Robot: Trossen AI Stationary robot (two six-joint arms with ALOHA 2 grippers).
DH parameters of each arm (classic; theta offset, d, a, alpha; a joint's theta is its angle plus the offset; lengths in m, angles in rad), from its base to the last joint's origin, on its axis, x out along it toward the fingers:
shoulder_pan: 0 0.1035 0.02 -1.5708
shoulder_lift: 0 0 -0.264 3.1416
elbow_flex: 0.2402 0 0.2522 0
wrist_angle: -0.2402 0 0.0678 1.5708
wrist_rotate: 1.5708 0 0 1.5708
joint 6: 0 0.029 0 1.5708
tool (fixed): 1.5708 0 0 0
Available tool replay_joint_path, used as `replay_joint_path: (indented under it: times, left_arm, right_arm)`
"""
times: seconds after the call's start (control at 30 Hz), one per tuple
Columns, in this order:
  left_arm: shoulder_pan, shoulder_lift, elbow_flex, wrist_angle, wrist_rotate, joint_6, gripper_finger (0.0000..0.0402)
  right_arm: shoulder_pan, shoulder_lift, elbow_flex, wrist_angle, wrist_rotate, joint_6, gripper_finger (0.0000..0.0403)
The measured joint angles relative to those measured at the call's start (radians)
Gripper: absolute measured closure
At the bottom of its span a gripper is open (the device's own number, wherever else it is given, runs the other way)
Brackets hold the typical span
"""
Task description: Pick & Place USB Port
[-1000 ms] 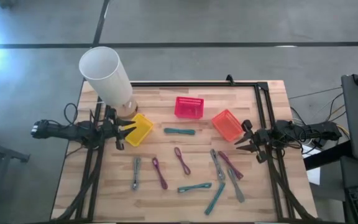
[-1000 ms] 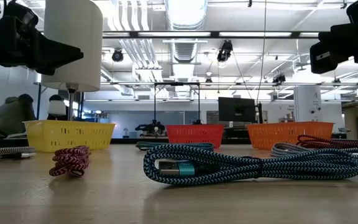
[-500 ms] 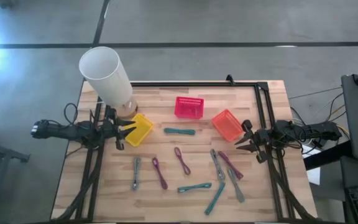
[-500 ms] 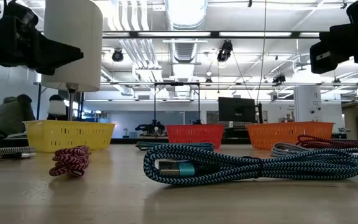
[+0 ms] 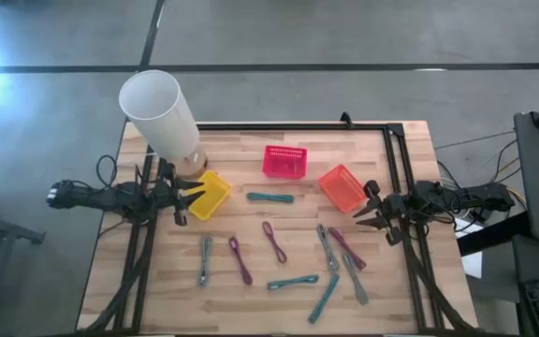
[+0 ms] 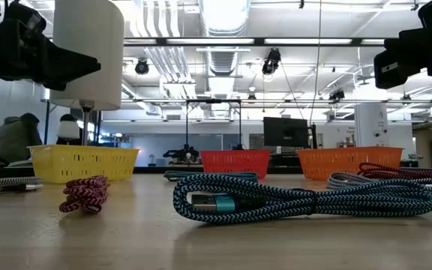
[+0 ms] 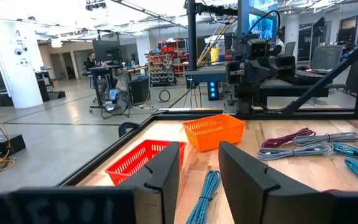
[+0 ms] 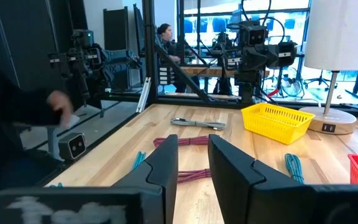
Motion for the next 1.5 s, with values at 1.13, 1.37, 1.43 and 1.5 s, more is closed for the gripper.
replay_joint_path:
  times: [1.13, 1.37, 1.43, 1.5]
  left_arm:
    - [0.000, 0.004, 0.000, 0.035, 0.026, -0.335, 0.0284]
    - [0.000, 0.023, 0.000, 0.036, 0.124, -0.341, 0.0284]
    - [0.000, 0.034, 0.000, 0.040, 0.147, -0.341, 0.0284]
    - [0.000, 0.046, 0.000, 0.060, 0.152, -0.341, 0.0284]
  right_arm:
    - [0.000, 0.000, 0.000, -0.002, 0.017, -0.020, 0.0326]
    - [0.000, 0.000, 0.000, -0.002, 0.018, -0.015, 0.0335]
    - [0.000, 0.000, 0.000, -0.002, 0.018, 0.022, 0.0333]
    - [0.000, 0.000, 0.000, 0.001, 0.018, 0.032, 0.0330]
